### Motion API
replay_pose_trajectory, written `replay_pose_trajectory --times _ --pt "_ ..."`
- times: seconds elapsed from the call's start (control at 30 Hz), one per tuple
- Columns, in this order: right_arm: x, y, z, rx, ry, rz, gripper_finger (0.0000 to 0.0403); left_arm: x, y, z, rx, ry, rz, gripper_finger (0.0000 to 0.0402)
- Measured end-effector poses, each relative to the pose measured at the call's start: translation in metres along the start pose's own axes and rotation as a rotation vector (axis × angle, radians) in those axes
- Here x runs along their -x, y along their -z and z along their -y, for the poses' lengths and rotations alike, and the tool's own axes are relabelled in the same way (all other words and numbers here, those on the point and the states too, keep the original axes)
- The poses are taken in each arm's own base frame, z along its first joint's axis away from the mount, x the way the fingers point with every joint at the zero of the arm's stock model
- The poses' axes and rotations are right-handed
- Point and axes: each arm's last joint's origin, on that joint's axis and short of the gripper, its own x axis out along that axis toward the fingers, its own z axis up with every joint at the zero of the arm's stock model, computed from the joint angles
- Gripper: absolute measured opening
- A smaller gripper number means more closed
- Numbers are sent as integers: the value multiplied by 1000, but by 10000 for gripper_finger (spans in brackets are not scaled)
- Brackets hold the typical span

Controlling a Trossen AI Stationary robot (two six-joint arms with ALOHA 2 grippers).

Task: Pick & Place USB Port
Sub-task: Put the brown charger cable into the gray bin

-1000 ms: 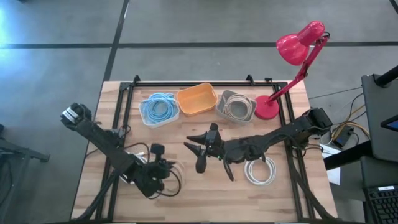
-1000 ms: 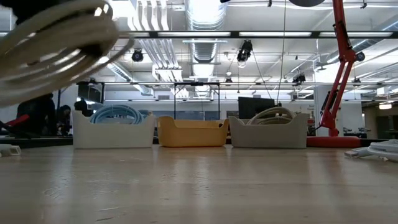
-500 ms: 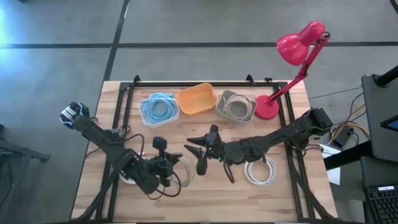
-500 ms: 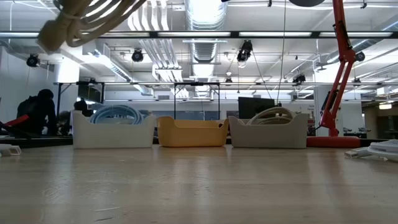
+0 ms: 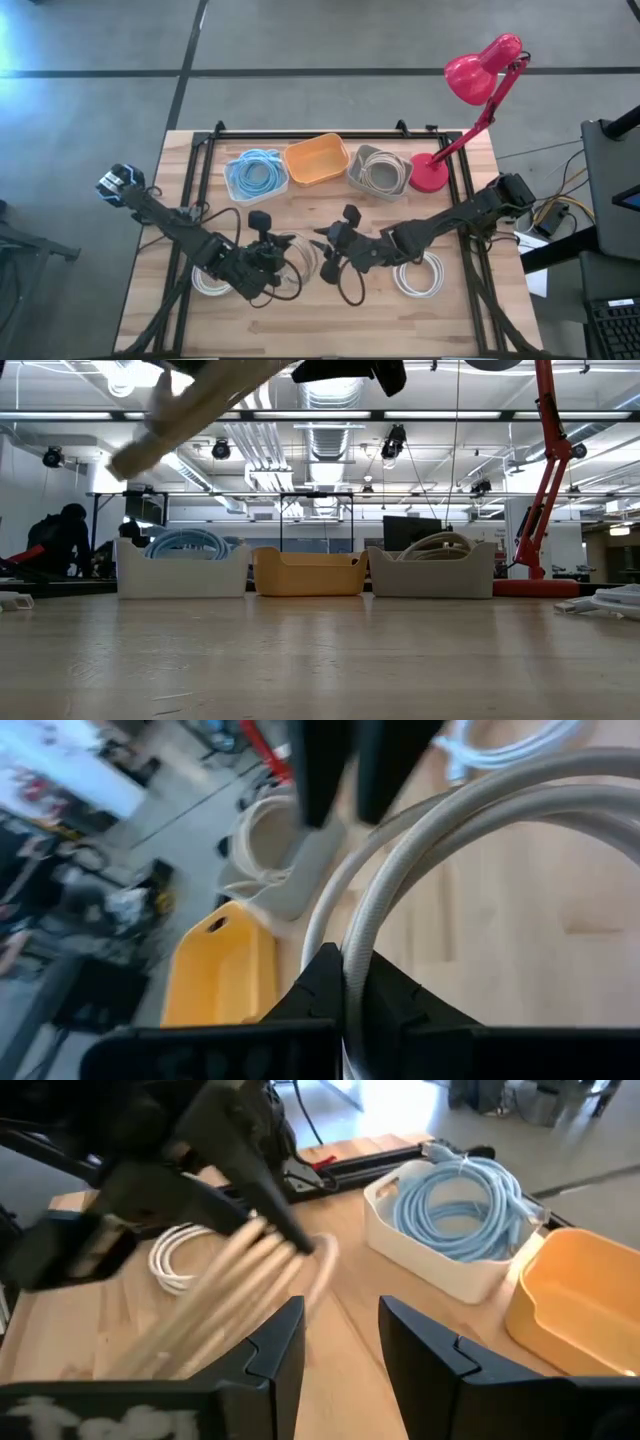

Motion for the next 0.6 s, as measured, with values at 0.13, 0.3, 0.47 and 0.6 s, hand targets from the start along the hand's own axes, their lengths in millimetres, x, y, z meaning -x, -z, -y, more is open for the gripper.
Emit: replay_pose_trajectory --times 0.13,0.3,0.47,0.6 --pt "-1 4 2 -15 9 -18 123 -10 13 2 -16 -108 -4 12" --pt "6 6 9 -74 45 -86 123 -21 28 5 -22 -268 14 12" --pt "18 -2 17 -111 71 -79 123 -32 40 4 -6 -375 18 12" --pt "17 -5 16 -134 40 -68 123 -40 45 2 42 -401 35 12"
